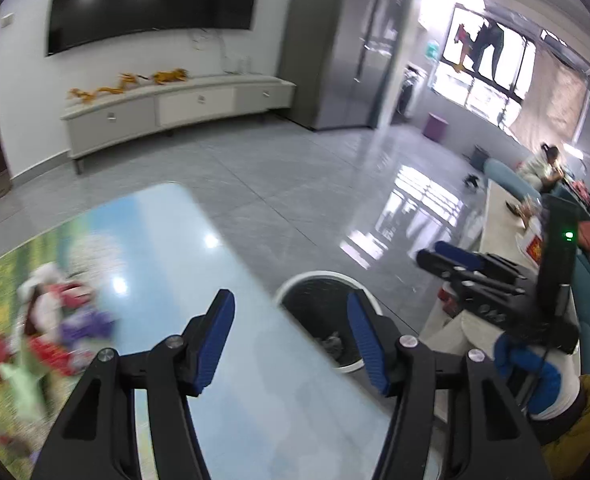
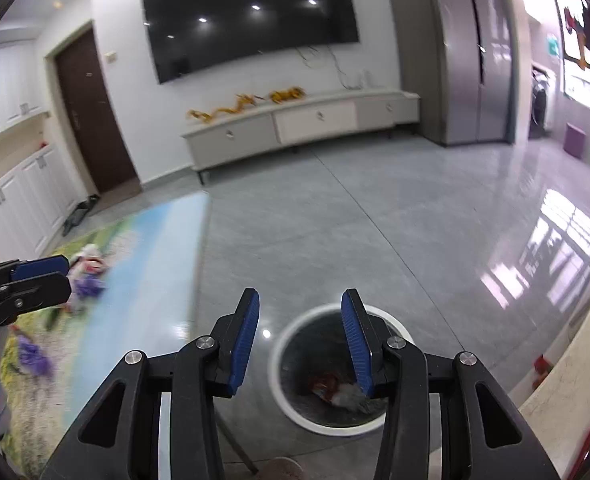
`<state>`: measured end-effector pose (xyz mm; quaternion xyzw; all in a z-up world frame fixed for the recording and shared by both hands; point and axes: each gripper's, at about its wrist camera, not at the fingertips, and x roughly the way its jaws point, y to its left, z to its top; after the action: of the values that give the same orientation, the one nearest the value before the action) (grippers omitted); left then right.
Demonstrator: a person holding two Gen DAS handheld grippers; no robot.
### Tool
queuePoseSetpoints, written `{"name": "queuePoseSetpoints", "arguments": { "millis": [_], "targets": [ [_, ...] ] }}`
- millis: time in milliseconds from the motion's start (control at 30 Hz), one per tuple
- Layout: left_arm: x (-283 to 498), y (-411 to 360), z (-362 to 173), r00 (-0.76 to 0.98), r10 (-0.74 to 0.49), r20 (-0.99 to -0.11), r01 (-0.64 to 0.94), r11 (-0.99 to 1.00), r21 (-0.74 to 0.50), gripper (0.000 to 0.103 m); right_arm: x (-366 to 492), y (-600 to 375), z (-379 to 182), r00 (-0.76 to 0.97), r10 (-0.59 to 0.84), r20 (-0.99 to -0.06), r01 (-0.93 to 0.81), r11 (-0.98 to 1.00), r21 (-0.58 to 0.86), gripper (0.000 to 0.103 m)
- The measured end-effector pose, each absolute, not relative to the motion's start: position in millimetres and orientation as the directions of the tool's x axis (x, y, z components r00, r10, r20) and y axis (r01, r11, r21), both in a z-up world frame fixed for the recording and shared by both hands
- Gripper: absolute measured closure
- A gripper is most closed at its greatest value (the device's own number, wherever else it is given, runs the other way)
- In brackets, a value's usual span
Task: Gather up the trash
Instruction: 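Carry both bags over the bin and open both tools to release, then grasp the clear wrapper with the left tool while the right tool grasps green paper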
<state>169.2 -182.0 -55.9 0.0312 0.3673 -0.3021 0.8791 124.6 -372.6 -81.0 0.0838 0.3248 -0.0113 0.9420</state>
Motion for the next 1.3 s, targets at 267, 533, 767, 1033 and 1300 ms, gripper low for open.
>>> {"name": "queuePoseSetpoints", "arguments": {
  "millis": [267,533,767,1033,1300],
  "targets": [
    [140.5,-37.7,-13.1,0.697,-0.380,-0.608,0.397,0.911,-0.115,0.046,107.1,-305.6,-30.0,0.824,0.169,-0.541,-0.106,0.984,0.145,0.055],
    [117.4,73.9,1.4,0.776,-0.268,-0.570,0.240,0.963,-0.125,0.046,99.3,-228.4,-11.1,0.791,0.324,-0.518,-0.286,0.946,0.154,0.053],
    [124.3,121.4,-43.8,0.737,-0.264,-0.622,0.218,0.964,-0.150,0.046,121.6,-161.4,-27.8,0.686,0.447,-0.574,-0.423,0.887,0.185,0.050],
    [136.9,128.8,-114.8,0.639,-0.295,-0.710,0.322,0.941,-0.102,0.046,172.1,-91.9,-71.3,0.534,0.517,-0.669,-0.506,0.829,0.237,0.050],
    [164.5,134.3,-151.7,0.574,-0.316,-0.755,0.415,0.908,-0.065,0.044,228.5,-28.8,-119.2,0.413,0.526,-0.744,-0.540,0.799,0.265,0.044]
  ]
}}
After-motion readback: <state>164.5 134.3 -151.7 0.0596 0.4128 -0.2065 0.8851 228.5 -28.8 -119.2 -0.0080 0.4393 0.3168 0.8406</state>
